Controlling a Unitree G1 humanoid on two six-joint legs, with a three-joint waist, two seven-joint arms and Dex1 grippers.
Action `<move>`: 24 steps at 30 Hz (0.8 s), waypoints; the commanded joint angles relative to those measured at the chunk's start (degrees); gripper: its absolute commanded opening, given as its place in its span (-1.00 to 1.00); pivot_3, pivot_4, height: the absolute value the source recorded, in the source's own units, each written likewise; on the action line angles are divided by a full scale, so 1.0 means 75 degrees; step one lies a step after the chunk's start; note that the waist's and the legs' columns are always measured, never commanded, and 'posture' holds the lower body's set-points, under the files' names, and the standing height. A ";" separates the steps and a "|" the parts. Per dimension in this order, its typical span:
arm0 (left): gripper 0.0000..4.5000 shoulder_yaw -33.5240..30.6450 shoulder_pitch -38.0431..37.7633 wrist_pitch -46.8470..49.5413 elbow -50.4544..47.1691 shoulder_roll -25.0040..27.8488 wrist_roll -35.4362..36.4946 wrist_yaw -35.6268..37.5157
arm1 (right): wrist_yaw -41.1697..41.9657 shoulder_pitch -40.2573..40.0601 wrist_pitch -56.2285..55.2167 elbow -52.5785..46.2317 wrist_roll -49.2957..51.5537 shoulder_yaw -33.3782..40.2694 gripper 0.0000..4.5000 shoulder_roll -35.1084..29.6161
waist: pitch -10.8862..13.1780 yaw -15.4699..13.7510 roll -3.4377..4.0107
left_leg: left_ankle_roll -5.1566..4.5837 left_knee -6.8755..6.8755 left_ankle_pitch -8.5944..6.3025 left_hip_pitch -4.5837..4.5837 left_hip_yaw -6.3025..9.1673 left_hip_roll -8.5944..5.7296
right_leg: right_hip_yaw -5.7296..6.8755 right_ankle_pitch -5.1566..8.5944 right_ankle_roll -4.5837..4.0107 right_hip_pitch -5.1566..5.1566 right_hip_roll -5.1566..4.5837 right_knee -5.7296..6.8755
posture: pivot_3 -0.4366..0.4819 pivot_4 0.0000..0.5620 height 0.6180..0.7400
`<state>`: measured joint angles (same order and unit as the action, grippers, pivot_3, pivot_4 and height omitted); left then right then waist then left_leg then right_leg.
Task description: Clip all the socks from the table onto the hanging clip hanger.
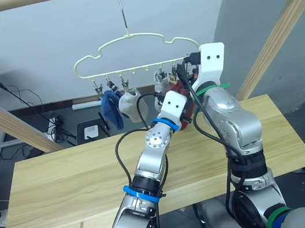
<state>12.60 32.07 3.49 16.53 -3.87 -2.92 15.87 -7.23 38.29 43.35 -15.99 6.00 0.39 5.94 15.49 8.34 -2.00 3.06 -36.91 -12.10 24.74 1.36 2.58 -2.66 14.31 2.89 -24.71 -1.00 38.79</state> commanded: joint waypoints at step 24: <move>1.00 -0.3236 -0.2493 0.4237 -0.5426 0.6162 0.4136 0.4752 | 0.6319 -0.1302 0.0480 -0.2320 0.2797 0.0642 0.98 -0.5659 | 0.0000 -0.0051 0.0000 | -0.0002 -0.0009 0.0002 -0.0010 0.0004 0.0005 | 0.0003 0.0005 0.0000 0.0006 0.0002 0.0001 | -0.36 -0.31 1.00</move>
<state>-7.48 13.75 35.00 -23.93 40.10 27.05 49.97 36.78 28.18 49.47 -32.92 25.62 2.57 -34.90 15.49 7.96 -2.00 3.05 -36.98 -12.08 24.66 1.38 2.62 -2.63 14.37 2.87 -24.68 -0.99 38.82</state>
